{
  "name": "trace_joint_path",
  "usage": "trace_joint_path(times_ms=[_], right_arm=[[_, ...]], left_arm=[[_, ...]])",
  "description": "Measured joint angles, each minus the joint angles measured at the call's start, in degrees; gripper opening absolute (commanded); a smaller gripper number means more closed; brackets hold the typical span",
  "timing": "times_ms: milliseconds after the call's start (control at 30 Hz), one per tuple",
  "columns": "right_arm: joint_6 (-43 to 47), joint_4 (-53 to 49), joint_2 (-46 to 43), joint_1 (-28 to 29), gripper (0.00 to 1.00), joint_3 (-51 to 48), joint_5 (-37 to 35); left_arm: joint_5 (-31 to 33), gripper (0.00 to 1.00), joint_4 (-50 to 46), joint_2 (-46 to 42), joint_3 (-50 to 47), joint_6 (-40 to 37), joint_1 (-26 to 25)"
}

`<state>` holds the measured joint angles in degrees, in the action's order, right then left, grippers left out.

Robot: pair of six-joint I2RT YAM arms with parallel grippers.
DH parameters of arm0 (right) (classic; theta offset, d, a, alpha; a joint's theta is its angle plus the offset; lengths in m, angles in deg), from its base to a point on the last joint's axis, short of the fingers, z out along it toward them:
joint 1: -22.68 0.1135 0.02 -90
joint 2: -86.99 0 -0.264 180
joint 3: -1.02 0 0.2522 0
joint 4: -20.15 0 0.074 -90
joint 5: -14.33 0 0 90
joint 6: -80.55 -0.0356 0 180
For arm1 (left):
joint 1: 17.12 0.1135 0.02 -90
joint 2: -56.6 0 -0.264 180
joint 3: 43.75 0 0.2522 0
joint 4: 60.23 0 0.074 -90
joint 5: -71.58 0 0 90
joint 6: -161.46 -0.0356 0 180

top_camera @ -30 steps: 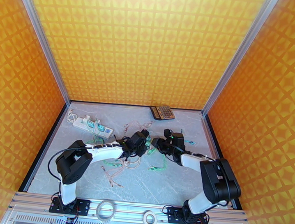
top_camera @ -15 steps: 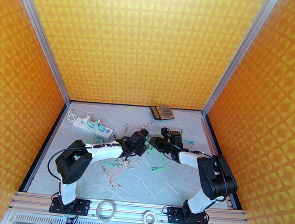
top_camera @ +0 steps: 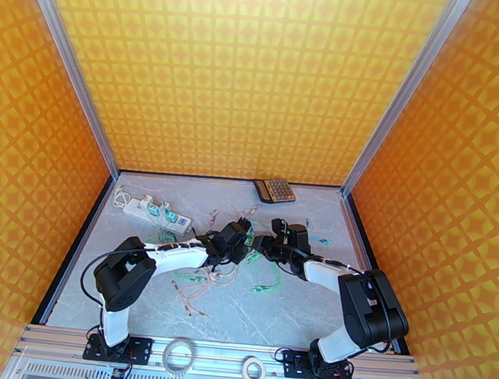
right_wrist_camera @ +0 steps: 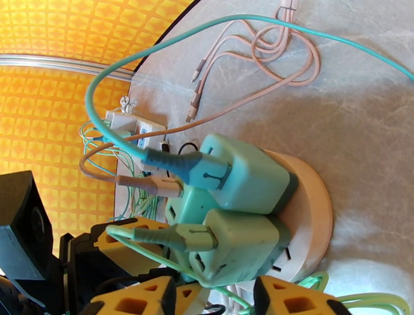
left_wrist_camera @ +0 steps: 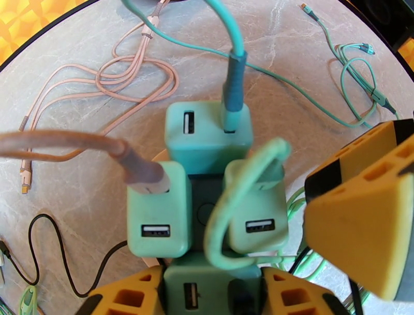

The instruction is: Pull the plug off the socket

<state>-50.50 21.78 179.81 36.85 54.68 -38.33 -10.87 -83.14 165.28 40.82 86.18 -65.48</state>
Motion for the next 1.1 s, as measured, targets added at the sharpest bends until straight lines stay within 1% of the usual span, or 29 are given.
trace_joint_path(times_ms=[200,433,867,1000,1100], right_arm=[[0.90,0.04,3.80,-0.11,0.43,1.64,-0.07],[3.28,-1.77,3.82,-0.04,0.40,2.60,-1.01],[4.31,-3.26,3.82,-0.04,0.40,3.34,-1.38],[4.55,-3.54,3.82,-0.04,0.40,3.43,-1.38],[4.81,-3.80,3.82,-0.04,0.40,3.56,-1.40]], left_arm=[[-0.04,0.36,-0.02,0.02,0.04,0.00,-0.02],[-0.26,0.33,-0.87,0.15,0.66,0.22,0.00],[-3.26,0.27,-0.92,-0.09,0.72,2.38,1.09],[-2.69,0.24,-4.81,0.76,3.39,1.22,0.70],[0.22,0.23,-8.33,2.10,6.19,-0.28,-0.63]])
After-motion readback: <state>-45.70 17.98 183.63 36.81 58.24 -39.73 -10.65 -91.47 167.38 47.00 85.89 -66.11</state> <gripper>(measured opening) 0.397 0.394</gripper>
